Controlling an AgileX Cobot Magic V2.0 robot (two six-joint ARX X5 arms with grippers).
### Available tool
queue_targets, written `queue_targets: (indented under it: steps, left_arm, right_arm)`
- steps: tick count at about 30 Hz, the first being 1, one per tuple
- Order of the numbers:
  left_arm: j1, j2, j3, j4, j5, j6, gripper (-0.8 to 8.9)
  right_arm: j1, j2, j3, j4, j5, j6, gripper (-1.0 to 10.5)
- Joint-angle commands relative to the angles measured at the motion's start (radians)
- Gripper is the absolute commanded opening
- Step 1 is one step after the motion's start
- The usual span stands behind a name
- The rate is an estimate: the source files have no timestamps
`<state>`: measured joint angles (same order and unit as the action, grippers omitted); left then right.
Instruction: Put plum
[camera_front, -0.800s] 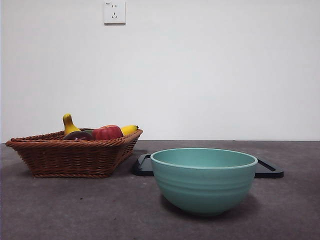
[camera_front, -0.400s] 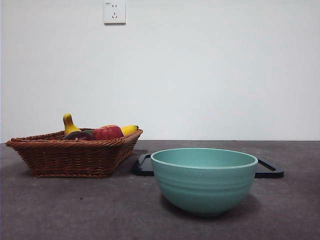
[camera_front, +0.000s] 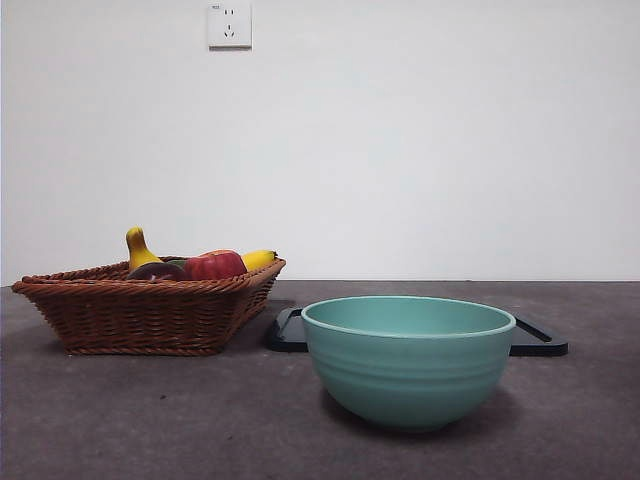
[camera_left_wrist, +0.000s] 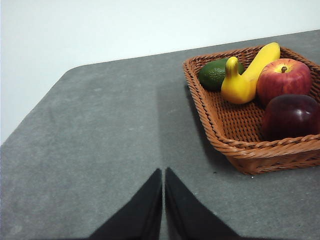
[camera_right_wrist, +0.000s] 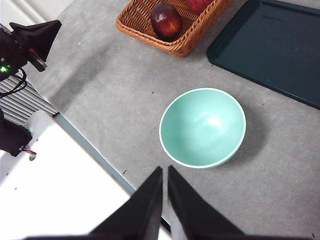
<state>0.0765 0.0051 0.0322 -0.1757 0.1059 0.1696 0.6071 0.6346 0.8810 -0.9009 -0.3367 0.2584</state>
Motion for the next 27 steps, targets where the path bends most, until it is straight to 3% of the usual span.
queue_targets:
  steps: [1, 4, 7, 14, 19, 27]
  left_arm:
    - [0.004, -0.002, -0.021, -0.008, -0.001, -0.006, 0.07]
    - [0.004, -0.002, -0.021, -0.008, -0.001, -0.006, 0.07]
    - [0.004, -0.002, -0.021, -0.008, -0.001, -0.006, 0.07]
    - [0.004, -0.002, -0.021, -0.008, -0.001, -0.006, 0.07]
    - [0.004, -0.002, -0.021, -0.008, -0.001, -0.006, 0.07]
    - [0.004, -0.002, -0.021, -0.008, -0.001, -0.006, 0.07]
  right_arm:
    - [0.006, 0.004, 0.017, 0.01, 0.004, -0.011, 0.0]
    - [0.005, 0.003, 0.017, 0.015, 0.006, -0.02, 0.0]
    - [-0.043, -0.007, 0.017, 0.021, 0.023, -0.125, 0.0]
    - [-0.345, -0.112, -0.061, 0.237, 0.033, -0.271, 0.0]
    - [-0.515, -0.253, -0.236, 0.496, 0.106, -0.301, 0.0]
    - [-0.623, -0.46, -0.571, 0.795, 0.23, -0.298, 0.0]
